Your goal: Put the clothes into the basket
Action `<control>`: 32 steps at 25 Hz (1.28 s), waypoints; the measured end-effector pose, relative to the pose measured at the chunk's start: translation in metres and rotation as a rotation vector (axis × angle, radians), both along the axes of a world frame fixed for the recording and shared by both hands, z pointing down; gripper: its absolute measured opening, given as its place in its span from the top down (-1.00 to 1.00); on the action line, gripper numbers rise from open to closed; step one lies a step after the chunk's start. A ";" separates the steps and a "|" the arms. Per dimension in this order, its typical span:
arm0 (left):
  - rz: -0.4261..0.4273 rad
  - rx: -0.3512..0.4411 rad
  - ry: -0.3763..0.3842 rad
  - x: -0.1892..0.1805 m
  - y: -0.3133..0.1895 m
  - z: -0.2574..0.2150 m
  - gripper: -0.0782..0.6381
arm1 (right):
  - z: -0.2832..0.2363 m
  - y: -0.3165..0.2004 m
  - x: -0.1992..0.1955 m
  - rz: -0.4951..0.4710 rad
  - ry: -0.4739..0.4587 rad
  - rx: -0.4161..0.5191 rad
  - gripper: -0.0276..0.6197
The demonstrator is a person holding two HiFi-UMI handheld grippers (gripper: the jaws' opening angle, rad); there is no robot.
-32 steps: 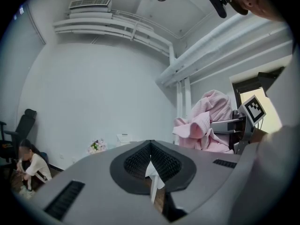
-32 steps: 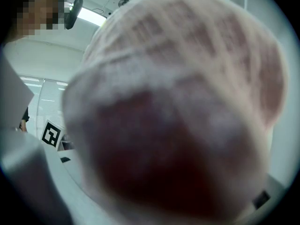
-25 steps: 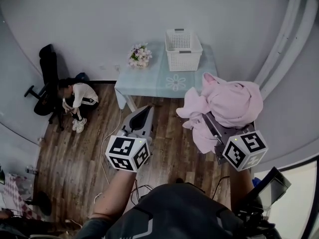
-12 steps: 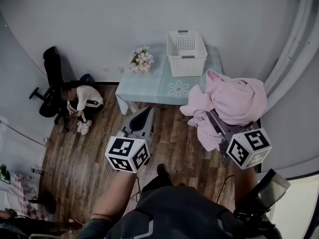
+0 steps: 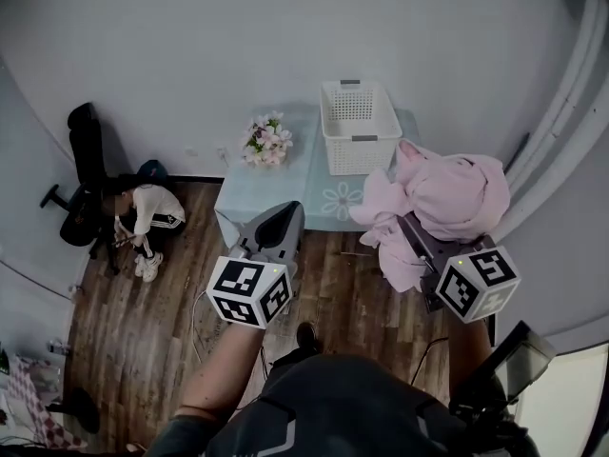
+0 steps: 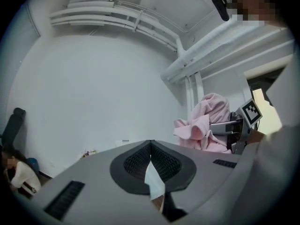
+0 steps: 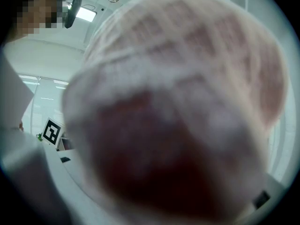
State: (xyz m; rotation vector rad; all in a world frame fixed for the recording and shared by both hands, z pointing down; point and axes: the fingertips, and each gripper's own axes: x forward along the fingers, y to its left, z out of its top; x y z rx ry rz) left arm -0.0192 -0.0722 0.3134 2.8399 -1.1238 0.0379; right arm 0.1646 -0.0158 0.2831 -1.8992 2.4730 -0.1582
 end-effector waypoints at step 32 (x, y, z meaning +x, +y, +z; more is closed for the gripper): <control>0.128 0.054 -0.002 -0.004 -0.230 -0.031 0.76 | -0.039 -0.246 -0.001 0.074 0.132 -0.004 -0.12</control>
